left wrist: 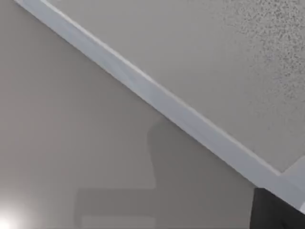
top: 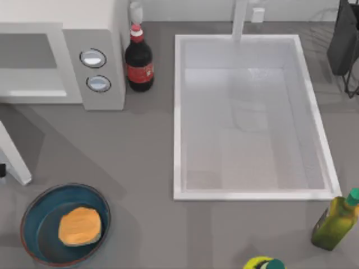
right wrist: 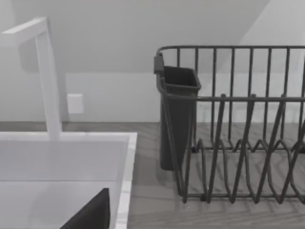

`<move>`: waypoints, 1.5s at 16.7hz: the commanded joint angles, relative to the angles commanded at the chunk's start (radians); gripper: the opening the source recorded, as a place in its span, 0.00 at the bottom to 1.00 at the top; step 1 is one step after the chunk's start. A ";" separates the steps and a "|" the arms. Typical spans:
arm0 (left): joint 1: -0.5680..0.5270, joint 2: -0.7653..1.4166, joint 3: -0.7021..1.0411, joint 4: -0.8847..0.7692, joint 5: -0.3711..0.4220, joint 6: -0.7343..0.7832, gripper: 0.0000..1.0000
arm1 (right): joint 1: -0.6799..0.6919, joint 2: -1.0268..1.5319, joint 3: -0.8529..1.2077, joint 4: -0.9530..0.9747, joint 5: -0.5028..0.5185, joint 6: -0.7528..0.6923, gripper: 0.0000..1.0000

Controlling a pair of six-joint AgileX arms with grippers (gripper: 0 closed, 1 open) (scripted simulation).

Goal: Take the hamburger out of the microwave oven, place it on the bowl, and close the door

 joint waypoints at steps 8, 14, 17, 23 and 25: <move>-0.140 -0.067 -0.038 -0.001 -0.113 -0.117 0.00 | 0.000 0.000 0.000 0.000 0.000 0.000 1.00; -0.156 0.108 0.066 0.074 -0.124 -0.125 0.00 | 0.000 0.000 0.000 0.000 0.000 0.000 1.00; -0.172 0.286 0.156 0.144 -0.135 -0.134 0.00 | 0.000 0.000 0.000 0.000 0.000 0.000 1.00; -0.191 0.437 0.247 0.220 -0.147 -0.144 0.00 | 0.000 0.000 0.000 0.000 0.000 0.000 1.00; -0.191 0.437 0.247 0.220 -0.147 -0.144 0.00 | 0.000 0.000 0.000 0.000 0.000 0.000 1.00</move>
